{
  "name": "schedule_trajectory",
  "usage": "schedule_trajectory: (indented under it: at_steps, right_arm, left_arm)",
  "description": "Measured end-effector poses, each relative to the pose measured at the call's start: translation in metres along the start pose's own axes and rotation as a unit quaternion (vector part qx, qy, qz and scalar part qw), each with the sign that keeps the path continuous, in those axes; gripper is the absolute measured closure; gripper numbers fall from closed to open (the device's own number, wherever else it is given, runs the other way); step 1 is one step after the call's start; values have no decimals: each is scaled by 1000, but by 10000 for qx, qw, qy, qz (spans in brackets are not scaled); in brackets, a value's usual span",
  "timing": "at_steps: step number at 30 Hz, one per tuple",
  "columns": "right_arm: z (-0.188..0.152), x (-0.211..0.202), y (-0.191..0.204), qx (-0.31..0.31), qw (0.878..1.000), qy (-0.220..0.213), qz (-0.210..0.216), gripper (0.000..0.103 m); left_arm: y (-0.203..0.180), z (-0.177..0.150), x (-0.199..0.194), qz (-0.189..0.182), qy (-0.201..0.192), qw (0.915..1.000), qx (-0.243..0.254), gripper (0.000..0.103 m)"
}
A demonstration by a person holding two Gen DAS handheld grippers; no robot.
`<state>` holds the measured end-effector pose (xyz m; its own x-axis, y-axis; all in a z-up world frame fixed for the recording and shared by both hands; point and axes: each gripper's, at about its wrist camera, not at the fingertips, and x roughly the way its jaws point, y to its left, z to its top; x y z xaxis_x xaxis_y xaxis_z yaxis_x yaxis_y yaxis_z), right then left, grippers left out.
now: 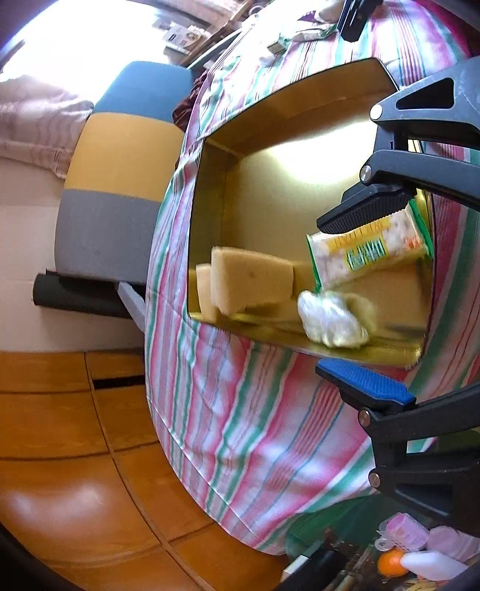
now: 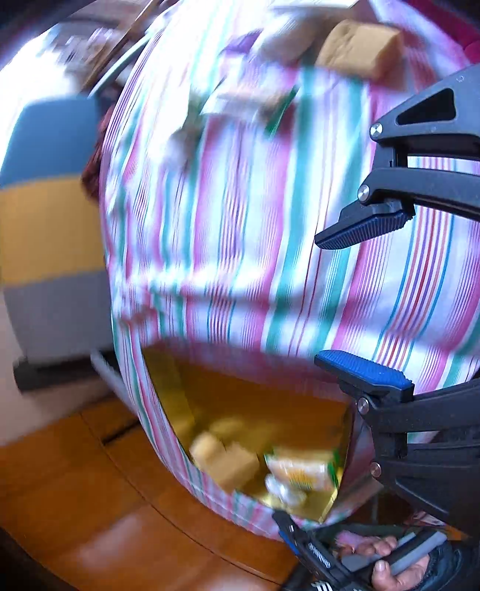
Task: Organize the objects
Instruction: 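Move the left tool to the flat yellow sponge and grasp it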
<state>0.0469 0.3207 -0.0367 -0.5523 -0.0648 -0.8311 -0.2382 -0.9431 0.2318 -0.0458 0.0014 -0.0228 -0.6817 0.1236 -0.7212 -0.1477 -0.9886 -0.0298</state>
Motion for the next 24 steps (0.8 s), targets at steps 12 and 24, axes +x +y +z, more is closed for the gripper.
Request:
schedule_trajectory:
  at_steps: [12,24]
  right_arm:
    - [-9,-71,-140,1044,9825,-206,-1530,45]
    - [-34,-117,-223,2217,9504,-824,-2018,37]
  left_arm:
    - [-76,25,-6,-717,-161,9944,764,32]
    - [-244,34,-19,-2210,-144,9516,2131,30]
